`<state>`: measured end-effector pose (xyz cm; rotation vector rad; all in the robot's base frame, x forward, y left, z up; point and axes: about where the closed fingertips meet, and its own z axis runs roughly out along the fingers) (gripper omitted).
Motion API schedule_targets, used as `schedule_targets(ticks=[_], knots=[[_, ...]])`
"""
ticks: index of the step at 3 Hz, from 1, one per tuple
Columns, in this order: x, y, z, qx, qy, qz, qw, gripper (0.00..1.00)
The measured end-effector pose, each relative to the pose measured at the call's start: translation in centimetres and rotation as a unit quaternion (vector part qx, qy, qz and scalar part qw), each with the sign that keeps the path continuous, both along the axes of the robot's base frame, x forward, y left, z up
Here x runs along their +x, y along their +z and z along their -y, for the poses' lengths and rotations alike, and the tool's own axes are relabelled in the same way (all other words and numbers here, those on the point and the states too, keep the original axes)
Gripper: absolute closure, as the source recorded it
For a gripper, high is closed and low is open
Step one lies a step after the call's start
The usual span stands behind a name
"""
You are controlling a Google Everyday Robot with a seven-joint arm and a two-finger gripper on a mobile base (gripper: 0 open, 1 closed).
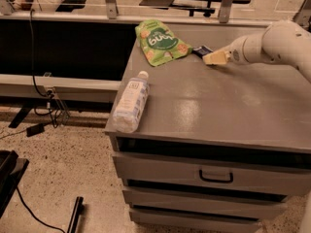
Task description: Move rxbar blueberry near blue plastic bottle
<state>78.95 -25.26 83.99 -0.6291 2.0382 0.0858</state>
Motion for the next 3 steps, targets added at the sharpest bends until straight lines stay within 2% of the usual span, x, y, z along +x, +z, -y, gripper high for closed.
schedule_targets(ticks=[3], knots=[[-0.01,0.04,0.01,0.0,0.0,0.0,1.0,1.0]])
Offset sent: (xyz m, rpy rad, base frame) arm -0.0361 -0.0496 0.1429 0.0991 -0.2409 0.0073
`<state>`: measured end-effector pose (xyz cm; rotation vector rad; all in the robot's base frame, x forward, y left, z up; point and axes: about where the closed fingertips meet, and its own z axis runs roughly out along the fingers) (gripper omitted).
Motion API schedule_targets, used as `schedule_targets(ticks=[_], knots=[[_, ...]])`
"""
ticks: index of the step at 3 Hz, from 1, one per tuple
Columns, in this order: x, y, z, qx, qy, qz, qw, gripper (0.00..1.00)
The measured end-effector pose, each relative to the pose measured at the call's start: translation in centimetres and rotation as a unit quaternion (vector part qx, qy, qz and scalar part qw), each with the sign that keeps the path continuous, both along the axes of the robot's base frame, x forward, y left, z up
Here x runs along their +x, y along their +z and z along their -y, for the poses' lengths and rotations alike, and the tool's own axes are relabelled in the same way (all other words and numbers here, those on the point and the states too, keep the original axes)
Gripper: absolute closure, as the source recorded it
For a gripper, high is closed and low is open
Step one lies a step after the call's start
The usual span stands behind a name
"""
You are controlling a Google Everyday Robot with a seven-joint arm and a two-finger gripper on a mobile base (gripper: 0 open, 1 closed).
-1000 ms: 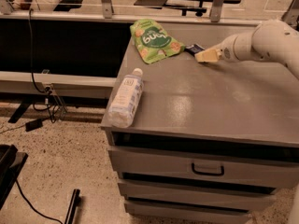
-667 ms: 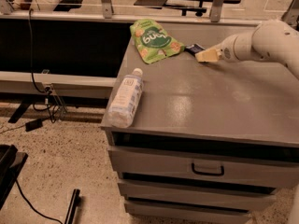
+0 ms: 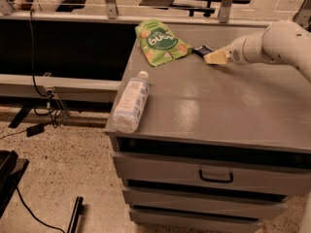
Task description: Move rxbar blueberry near blue plastic bottle
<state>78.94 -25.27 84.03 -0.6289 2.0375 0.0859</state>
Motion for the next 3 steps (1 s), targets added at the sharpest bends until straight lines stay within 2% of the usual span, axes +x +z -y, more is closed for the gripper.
schedule_targets(ticks=[3], knots=[[0.0,0.0,-0.01,0.0,0.0,0.0,1.0,1.0]])
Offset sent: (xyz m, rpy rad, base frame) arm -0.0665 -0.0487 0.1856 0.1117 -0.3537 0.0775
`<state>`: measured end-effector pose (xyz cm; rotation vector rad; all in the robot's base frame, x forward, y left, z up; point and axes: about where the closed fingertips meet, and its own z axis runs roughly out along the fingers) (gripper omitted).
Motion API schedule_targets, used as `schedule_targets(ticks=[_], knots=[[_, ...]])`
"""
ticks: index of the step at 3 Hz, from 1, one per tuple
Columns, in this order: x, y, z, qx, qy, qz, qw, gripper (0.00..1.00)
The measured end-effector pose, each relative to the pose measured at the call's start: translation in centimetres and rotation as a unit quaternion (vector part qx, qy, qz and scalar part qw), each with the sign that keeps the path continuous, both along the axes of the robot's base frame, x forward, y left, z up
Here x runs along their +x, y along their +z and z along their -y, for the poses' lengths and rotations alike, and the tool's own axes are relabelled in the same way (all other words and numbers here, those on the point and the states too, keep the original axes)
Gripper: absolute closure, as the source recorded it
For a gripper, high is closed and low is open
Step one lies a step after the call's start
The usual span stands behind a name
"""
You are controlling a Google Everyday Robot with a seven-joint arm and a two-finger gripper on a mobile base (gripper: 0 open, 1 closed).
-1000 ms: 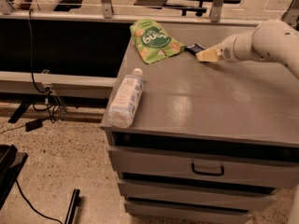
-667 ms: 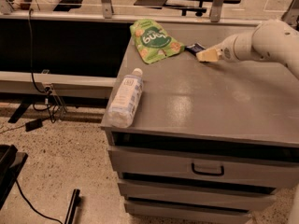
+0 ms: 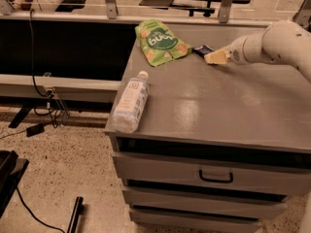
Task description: Move rxbar blueberry near blue plastic bottle
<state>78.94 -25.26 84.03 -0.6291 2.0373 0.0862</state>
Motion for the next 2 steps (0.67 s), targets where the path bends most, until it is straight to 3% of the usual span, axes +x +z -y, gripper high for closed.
schedule_targets(ticks=[2], knots=[[0.0,0.02,0.0,0.0,0.0,0.0,1.0,1.0]])
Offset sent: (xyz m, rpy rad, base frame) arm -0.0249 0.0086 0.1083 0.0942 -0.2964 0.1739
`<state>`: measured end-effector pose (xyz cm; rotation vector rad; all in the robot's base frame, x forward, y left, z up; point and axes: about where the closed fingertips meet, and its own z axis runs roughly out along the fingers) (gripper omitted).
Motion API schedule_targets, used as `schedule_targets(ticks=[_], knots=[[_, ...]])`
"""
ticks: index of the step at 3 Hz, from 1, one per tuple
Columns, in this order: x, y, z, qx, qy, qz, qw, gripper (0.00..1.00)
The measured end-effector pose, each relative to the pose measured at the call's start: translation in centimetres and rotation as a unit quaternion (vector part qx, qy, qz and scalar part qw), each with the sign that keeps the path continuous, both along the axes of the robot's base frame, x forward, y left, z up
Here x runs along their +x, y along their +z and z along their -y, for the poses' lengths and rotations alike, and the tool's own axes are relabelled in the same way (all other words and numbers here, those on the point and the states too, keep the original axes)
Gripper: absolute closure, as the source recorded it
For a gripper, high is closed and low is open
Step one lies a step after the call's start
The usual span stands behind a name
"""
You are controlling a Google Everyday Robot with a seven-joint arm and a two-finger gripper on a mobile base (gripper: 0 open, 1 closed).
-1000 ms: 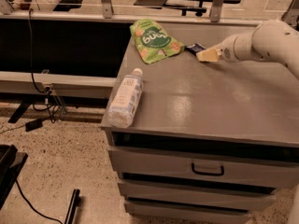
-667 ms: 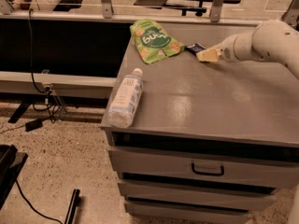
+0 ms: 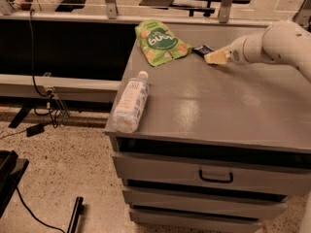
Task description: Move rxbar blueberry near blue plastic bottle
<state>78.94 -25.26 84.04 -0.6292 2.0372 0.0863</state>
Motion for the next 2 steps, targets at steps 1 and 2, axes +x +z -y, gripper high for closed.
schedule_targets(ticks=[1,2], knots=[[0.0,0.13,-0.01,0.0,0.0,0.0,1.0,1.0],[0.0,0.14,-0.02,0.0,0.0,0.0,1.0,1.0]])
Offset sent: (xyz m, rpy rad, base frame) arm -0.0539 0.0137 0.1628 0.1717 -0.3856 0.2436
